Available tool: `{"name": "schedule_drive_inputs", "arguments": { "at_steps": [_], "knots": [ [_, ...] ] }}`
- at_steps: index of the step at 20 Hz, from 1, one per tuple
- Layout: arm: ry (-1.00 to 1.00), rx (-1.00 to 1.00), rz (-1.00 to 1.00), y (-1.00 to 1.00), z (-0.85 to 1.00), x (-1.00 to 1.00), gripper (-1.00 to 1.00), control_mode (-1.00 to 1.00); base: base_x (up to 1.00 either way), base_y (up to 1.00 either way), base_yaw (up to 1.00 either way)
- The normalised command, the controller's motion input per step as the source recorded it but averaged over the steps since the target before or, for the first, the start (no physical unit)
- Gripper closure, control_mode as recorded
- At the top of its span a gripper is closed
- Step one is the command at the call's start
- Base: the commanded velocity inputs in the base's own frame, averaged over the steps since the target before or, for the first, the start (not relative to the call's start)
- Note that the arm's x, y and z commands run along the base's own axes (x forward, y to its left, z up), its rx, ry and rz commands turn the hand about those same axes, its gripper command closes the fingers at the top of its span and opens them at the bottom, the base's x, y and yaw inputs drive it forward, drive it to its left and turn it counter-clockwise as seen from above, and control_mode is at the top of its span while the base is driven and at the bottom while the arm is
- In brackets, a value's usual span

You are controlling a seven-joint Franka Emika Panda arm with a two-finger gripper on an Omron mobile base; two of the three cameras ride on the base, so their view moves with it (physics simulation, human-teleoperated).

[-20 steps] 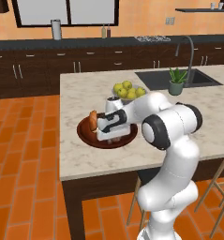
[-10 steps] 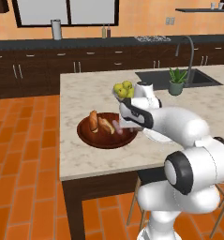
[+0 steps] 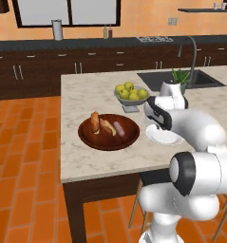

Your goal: Place one bun and one sausage from the bowl on each plate.

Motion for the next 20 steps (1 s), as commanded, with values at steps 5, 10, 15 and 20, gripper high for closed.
{"name": "schedule_drive_inputs", "arguments": {
  "at_steps": [5,10,15,20],
  "knots": [
    [0.08,-0.01,-0.16,-0.89,-0.57,0.43,1.0,-1.0,0.0,0.0,0.0],
    [-0.03,-0.06,0.0,-0.21,-0.75,0.69,1.0,-1.0,0.0,0.0,0.0],
    [-0.08,-0.01,0.0,-0.07,-0.55,0.75,-1.0,-1.0,0.0,0.0,0.0],
    [-0.1,-0.01,0.0,-0.13,-0.14,0.15,-1.0,-1.0,0.0,0.0,0.0]
  ]
}}
